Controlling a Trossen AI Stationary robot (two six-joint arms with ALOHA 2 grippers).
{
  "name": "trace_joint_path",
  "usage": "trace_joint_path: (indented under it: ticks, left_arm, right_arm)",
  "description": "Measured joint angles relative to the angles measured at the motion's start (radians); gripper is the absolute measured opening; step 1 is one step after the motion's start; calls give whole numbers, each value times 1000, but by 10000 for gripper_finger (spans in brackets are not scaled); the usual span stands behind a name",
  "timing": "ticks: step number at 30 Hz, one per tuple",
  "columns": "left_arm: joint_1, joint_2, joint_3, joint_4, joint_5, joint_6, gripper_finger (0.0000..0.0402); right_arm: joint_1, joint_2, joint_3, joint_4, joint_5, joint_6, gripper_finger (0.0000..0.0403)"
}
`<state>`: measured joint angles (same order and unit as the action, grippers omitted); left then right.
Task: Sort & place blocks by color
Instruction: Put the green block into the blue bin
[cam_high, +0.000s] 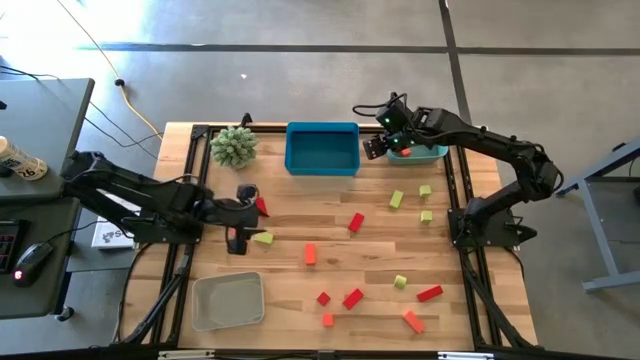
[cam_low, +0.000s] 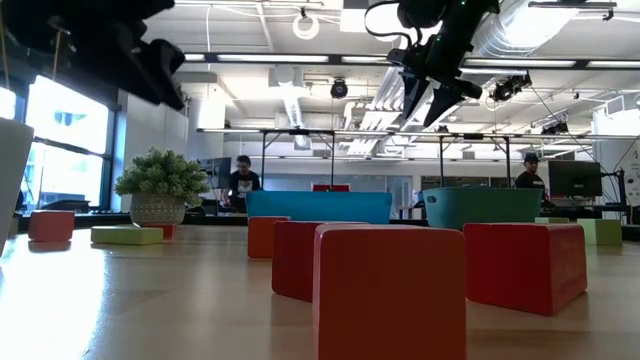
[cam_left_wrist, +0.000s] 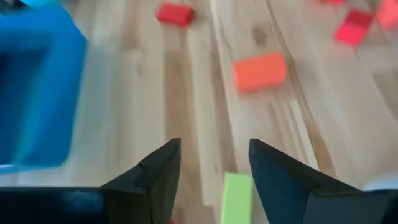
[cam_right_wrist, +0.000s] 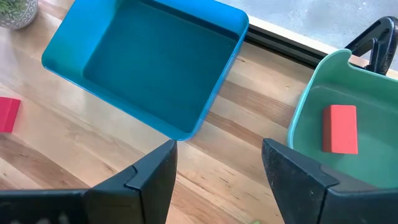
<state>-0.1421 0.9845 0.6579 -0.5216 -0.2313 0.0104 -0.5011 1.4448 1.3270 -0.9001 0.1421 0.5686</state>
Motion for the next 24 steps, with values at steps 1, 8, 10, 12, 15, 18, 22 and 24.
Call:
trace_joint_path:
  ticks: [1,8,10,12,15,18,22,24]
  left_arm:
    - [0,20,0,-4,14,-8,183]
    - [0,170,0,-7,83,-34,184]
    - [0,213,0,-8,84,-34,184]
    - [0,251,0,-6,85,-35,184]
    - [0,303,0,-7,85,-34,184]
    - [0,345,0,-6,90,-34,184]
    - [0,389,0,-5,91,-34,184]
    - [0,409,0,-5,92,-34,184]
  right_arm:
    - [0,0,0,0,0,0,222]
    - [0,0,0,0,0,0,222]
    - [0,0,0,0,0,0,222]
    - [0,0,0,0,0,0,222]
    - [0,0,0,0,0,0,222]
    - [0,0,0,0,0,0,222]
    - [0,0,0,0,0,0,222]
    - [0,0,0,0,0,0,222]
